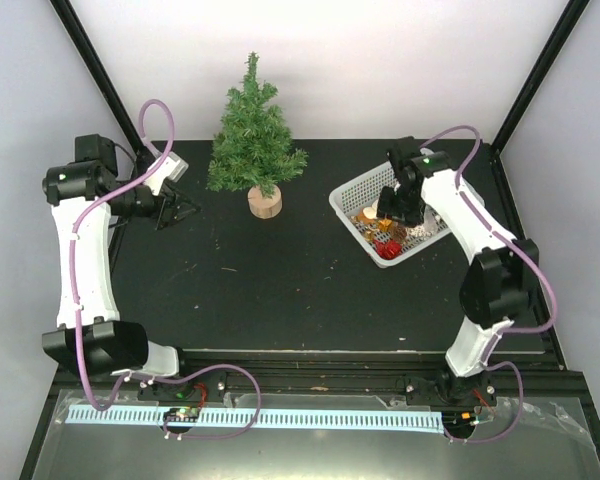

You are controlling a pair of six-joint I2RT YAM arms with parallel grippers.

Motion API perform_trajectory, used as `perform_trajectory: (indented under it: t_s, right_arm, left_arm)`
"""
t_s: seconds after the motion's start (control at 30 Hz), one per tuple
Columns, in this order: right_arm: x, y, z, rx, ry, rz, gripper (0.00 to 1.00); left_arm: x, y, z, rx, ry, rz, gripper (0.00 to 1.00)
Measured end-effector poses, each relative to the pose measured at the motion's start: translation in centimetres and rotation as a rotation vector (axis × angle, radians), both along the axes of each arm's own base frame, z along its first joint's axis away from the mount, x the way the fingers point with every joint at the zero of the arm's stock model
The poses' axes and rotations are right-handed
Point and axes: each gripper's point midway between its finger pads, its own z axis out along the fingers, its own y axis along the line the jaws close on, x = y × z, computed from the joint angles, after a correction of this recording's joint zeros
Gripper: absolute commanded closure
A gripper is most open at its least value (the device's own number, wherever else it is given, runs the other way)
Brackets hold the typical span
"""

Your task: Decorate the small christmas tree

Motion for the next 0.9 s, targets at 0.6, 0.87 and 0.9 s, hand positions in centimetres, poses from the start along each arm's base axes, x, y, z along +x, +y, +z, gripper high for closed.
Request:
perform_trajectory:
  t_s: [0.6,0.87,0.9]
  right_arm:
    - [7.8,-2.4,-6.3,0.090,0.083,-0.140,0.53]
    - [0.8,-0.6,-10.0,0.061,0.217,-0.044,0.53]
    - [0.1,-0.5,-10.1,0.059,0.223,-0.036,0.54]
  left_arm:
    - [2.1,-1.4,-4.5,-0.128,0.045,-0.015,0.69]
    - [2.8,-2.2,-5.1,-0.141,0.043,-0.020,0.69]
    - [2.9,-2.2,-5.1,-0.143,0.039,-0.019,0.69]
